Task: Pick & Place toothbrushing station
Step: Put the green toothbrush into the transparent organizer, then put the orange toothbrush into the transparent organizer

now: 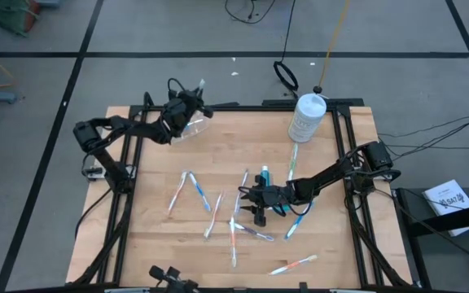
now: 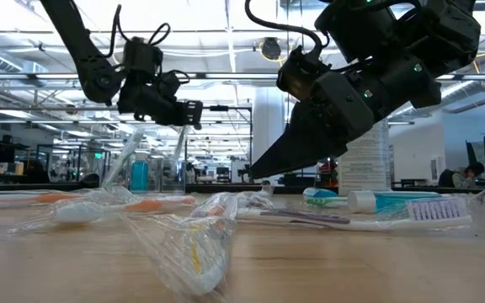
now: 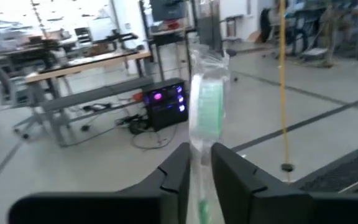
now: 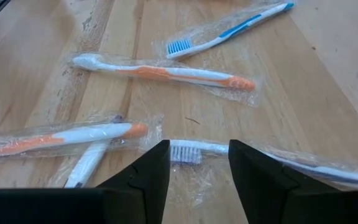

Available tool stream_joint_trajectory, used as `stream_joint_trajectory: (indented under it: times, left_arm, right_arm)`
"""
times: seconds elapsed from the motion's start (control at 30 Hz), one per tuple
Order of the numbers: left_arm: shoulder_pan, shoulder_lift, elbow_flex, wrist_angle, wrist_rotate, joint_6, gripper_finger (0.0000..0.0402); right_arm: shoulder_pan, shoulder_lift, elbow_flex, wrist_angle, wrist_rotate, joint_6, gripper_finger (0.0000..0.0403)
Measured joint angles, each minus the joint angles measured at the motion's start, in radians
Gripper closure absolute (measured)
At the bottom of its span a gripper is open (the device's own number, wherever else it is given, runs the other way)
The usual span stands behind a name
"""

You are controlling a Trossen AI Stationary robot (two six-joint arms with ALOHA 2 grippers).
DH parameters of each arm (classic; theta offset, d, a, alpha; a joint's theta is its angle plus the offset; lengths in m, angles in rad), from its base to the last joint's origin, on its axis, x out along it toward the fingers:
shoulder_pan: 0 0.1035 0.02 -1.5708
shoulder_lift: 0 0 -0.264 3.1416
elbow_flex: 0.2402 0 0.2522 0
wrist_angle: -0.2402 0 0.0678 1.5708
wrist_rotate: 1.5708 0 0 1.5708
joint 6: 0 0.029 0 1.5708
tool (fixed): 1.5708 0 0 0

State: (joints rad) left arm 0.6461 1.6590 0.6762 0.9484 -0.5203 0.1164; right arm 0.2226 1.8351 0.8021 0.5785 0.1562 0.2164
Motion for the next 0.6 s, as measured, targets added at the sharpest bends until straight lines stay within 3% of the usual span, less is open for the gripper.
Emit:
stream_joint_trajectory:
  times: [0.2, 0.4, 0.6]
  left_arm:
    - [-0.031, -0.067, 0.001, -0.137, -0.012, 0.056, 0.0273]
    - [-0.053, -0.180, 0.001, -0.335, -0.010, -0.052, 0.0223]
    - [-0.102, -0.358, 0.001, -0.620, 0.147, -0.139, 0.0203]
  right_arm:
    - [0.000, 0.000, 0.000, 0.000, 0.000, -0.004, 0.0248]
    - [0.000, 0.000, 0.000, 0.000, 0.000, -0.002, 0.0248]
    - [0.000, 0.000, 0.000, 0.000, 0.000, -0.001, 0.0248]
